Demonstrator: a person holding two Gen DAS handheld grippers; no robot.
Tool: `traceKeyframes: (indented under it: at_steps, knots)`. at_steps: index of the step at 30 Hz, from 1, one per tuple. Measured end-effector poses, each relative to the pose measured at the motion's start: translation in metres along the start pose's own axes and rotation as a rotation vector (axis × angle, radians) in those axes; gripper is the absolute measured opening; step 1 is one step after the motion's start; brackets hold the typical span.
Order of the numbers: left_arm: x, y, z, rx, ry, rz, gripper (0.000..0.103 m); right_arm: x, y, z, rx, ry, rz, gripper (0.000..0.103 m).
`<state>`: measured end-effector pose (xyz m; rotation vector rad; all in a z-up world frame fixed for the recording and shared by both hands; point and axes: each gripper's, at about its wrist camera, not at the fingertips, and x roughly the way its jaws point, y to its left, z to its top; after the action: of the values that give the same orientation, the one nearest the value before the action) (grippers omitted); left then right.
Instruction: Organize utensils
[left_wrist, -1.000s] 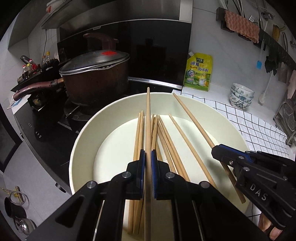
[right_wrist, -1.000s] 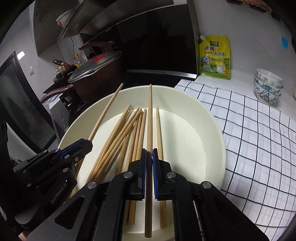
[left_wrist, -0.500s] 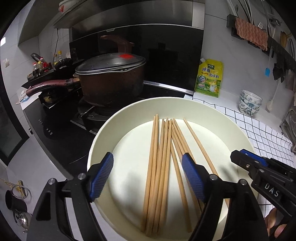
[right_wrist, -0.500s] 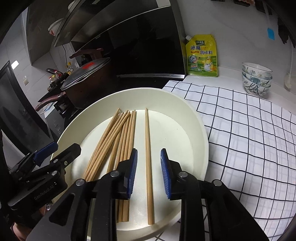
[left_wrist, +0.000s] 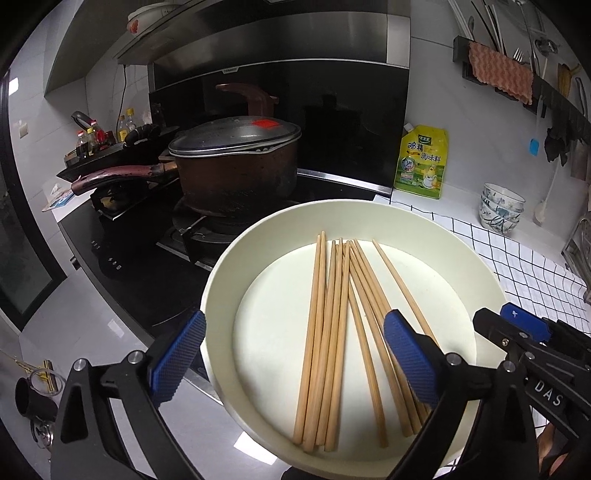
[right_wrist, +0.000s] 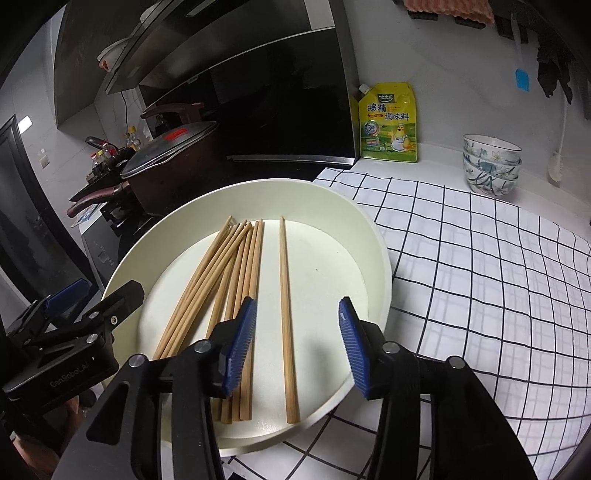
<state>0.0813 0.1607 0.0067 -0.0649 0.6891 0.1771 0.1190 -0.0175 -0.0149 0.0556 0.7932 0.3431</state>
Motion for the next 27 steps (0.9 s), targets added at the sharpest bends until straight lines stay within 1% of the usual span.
traceKeyframes:
  at_steps: [6, 9, 27]
  knots:
    - [-0.006, 0.001, -0.002, 0.000, -0.004, 0.010, 0.096, -0.007, -0.005, -0.003, 0.021, -0.016, -0.019, 0.056]
    - [-0.008, 0.001, -0.004, 0.000, 0.000, 0.002, 0.096, -0.009, -0.006, -0.006, 0.027, -0.014, -0.019, 0.056]
    - [-0.014, 0.002, -0.010, 0.000, 0.018, 0.008, 0.097, -0.021, -0.007, -0.015, 0.032, -0.015, -0.034, 0.063]
